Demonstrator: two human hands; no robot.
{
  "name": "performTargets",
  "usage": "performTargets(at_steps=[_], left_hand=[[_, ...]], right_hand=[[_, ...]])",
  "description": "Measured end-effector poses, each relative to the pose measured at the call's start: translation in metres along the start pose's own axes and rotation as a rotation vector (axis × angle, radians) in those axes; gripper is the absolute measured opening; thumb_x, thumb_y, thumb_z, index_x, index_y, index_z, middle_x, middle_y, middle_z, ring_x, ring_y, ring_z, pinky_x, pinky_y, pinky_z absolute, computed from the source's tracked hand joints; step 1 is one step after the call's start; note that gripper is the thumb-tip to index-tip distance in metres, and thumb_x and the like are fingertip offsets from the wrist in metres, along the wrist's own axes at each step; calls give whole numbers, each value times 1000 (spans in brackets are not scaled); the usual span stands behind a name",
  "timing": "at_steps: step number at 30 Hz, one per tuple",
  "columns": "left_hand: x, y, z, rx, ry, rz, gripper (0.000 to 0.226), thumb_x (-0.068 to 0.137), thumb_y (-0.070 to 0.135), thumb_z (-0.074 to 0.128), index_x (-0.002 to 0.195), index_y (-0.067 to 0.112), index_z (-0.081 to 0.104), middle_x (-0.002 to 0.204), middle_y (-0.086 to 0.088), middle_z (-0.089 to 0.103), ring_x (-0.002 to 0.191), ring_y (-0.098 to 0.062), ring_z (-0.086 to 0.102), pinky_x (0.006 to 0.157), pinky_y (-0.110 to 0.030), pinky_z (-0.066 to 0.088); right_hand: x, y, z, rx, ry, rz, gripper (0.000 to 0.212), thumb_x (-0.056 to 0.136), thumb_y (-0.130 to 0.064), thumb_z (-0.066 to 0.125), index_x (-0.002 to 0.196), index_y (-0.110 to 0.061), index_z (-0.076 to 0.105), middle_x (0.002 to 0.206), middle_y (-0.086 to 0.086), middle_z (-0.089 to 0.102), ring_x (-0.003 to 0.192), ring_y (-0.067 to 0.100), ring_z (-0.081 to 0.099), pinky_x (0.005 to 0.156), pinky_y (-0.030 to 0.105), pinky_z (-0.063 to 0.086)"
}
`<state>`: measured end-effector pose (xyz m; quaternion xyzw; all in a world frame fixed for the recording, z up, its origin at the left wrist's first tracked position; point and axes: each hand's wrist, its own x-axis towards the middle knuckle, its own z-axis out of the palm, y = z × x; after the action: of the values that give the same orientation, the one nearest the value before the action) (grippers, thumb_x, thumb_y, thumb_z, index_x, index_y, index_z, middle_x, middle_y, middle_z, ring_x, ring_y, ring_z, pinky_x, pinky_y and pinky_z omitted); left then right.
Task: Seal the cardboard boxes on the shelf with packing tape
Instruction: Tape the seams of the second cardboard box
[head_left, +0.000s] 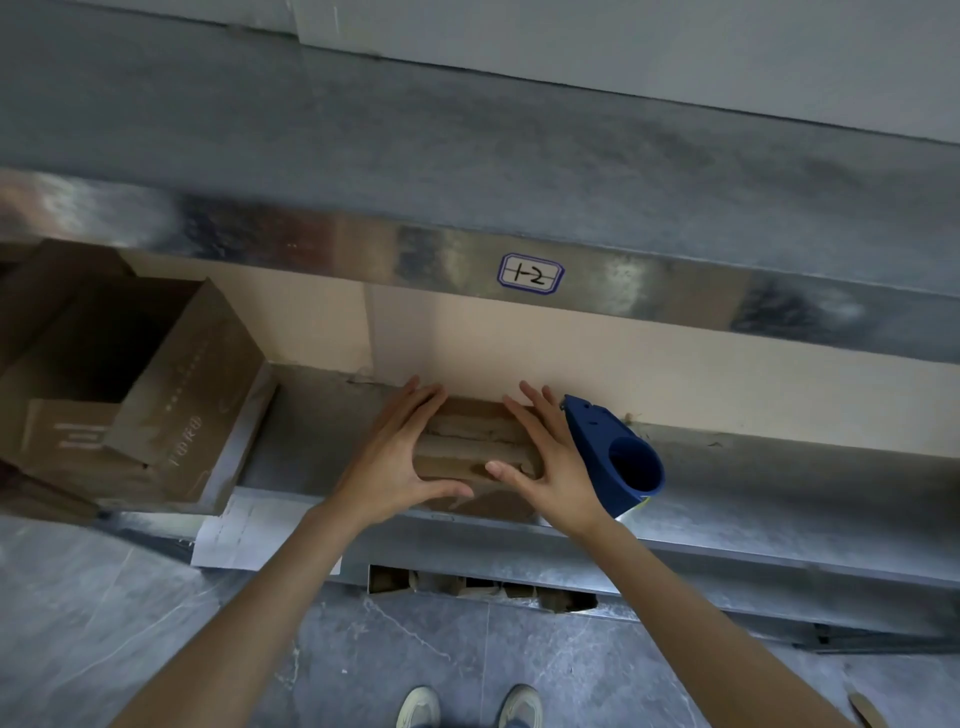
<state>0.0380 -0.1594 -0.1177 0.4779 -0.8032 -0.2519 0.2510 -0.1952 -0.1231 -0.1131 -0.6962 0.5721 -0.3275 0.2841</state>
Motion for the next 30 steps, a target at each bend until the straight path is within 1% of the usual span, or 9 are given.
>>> performTargets(at_steps=[3, 6, 9, 13, 15, 17, 19, 25, 30], left_hand=[[2, 0, 1, 32, 42, 11, 110, 61, 79, 70, 149, 23, 36, 153, 6, 29, 144, -12, 24, 119, -44, 30], [3, -2, 2, 14, 39, 3, 107, 61, 74, 76, 147, 25, 38, 150, 7, 33, 139, -12, 31, 116, -43, 35], [2, -2, 1, 17, 31, 10, 109, 60, 79, 71, 148, 24, 36, 152, 7, 30, 143, -12, 26, 118, -45, 32], [0, 4, -2, 95, 34, 84, 110, 68, 81, 63, 155, 22, 30, 163, 11, 16, 152, -9, 1, 121, -41, 14], [-3, 4, -2, 178, 61, 162, 100, 76, 76, 60, 155, 22, 31, 165, 11, 14, 153, -12, 2, 121, -40, 11], [-6, 0, 1, 242, 81, 232, 88, 85, 73, 51, 153, 21, 36, 164, 7, 19, 153, -13, 6, 122, -36, 11], [-8, -6, 4, 251, 76, 270, 80, 90, 72, 44, 151, 21, 39, 162, 2, 25, 153, -14, 9, 123, -35, 12], [-4, -12, 5, 205, 51, 289, 73, 89, 67, 49, 146, 21, 47, 160, 2, 32, 152, -17, 18, 122, -41, 22], [-7, -10, 3, 207, 23, 235, 82, 88, 69, 50, 152, 21, 37, 162, 4, 27, 153, -14, 12, 121, -42, 24]], right_hand=[[2, 2, 0, -88, 8, -42, 72, 84, -73, 49, 145, -34, 42, 149, -14, 32, 143, 8, 22, 117, 35, 29], [4, 4, 0, -179, 13, -69, 73, 85, -76, 43, 144, -33, 44, 143, -9, 36, 134, 12, 31, 111, 32, 34], [3, 4, -1, -222, 8, -84, 72, 85, -74, 45, 144, -32, 44, 145, -9, 35, 138, 11, 27, 113, 34, 33], [3, -2, -9, -314, 15, -214, 61, 93, -60, 51, 146, -32, 43, 159, -9, 24, 150, 14, 8, 121, 43, 12], [6, -6, -12, -376, -85, -289, 55, 99, -54, 44, 149, -36, 36, 162, -9, 18, 151, 13, 4, 122, 40, 4], [8, -6, -14, -433, -192, -310, 52, 102, -55, 29, 152, -40, 27, 163, -10, 15, 151, 9, 0, 122, 34, -3], [9, -3, -15, -490, -243, -320, 51, 103, -56, 18, 152, -42, 23, 163, -10, 15, 150, 8, -1, 121, 31, -7], [13, -3, -16, -501, -265, -322, 47, 103, -54, 18, 147, -44, 33, 162, -11, 16, 150, 9, 2, 119, 26, -10], [10, -3, -15, -496, -267, -309, 48, 103, -54, 18, 149, -43, 31, 162, -11, 15, 150, 8, -3, 120, 29, -9]])
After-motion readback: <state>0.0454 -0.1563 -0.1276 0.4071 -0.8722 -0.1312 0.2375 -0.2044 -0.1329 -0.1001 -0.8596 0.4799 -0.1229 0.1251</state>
